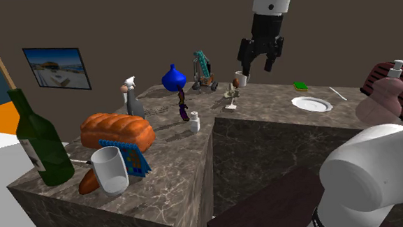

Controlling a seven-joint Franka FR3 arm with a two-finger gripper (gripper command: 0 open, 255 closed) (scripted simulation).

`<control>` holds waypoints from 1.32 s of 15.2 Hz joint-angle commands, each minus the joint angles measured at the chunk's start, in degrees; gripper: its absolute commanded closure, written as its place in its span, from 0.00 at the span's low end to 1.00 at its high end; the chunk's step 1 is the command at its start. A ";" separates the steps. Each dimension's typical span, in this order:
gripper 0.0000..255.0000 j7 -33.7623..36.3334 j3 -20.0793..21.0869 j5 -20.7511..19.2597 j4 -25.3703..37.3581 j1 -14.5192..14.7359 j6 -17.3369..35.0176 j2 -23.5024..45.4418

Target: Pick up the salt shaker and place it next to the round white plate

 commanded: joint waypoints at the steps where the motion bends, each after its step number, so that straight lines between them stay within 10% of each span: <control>1: 0.00 0.00 0.00 0.00 0.00 0.00 0.00 0.00; 20: 0.00 4.87 4.76 1.23 14.32 2.15 21.53 40.39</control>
